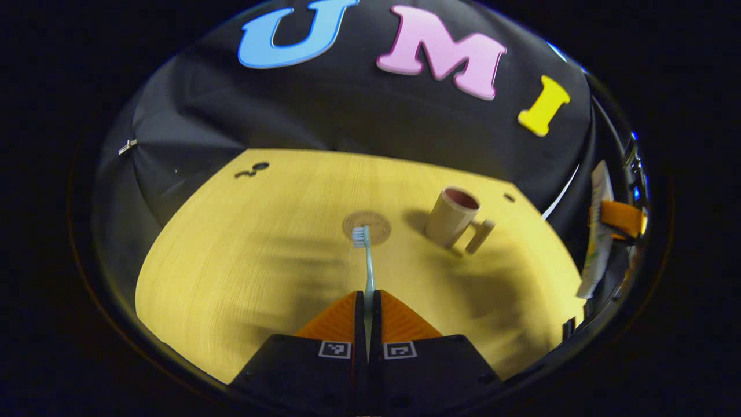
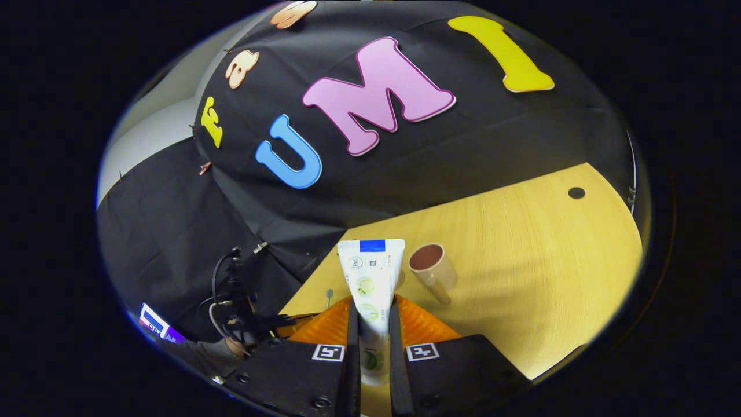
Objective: Put the toothbrush and toothpaste on the desktop into the cup, then pick up the cup and place it on the coaster on the desktop.
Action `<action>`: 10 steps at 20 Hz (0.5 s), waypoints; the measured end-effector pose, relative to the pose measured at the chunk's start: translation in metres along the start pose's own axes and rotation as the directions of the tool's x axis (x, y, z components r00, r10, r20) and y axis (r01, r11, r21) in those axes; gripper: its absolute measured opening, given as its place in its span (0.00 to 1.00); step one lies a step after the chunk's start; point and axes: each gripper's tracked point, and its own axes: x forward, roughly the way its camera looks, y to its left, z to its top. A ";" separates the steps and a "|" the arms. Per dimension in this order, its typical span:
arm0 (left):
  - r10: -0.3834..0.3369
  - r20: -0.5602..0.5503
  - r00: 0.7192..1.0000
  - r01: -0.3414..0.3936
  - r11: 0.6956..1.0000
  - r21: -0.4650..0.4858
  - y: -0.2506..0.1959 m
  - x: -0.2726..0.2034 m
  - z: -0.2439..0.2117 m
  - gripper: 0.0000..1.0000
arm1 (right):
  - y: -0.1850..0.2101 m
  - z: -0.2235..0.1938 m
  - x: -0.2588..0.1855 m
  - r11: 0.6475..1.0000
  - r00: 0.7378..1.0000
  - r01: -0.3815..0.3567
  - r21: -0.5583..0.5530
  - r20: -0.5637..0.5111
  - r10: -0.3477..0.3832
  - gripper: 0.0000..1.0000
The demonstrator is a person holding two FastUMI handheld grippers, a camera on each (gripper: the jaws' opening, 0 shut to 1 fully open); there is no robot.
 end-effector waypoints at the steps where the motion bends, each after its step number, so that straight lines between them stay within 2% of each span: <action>1: -0.016 0.046 0.999 0.017 1.000 -0.020 -0.009 -0.008 0.013 0.06 | 0.002 0.012 0.006 1.000 1.000 -0.010 -0.010 0.027 0.010 0.24; 3: -0.062 0.141 0.988 0.071 0.995 -0.063 -0.032 -0.021 0.041 0.06 | 0.003 0.040 0.026 0.999 0.996 -0.024 -0.048 0.080 0.028 0.24; 6: -0.126 0.263 0.957 0.157 0.982 -0.100 -0.065 -0.038 0.074 0.06 | -0.005 0.074 0.068 0.992 0.988 -0.028 -0.121 0.147 0.046 0.24; 10: -0.173 0.362 0.916 0.229 0.967 -0.116 -0.094 -0.046 0.095 0.06 | -0.030 0.093 0.139 0.984 0.979 -0.007 -0.180 0.197 0.043 0.23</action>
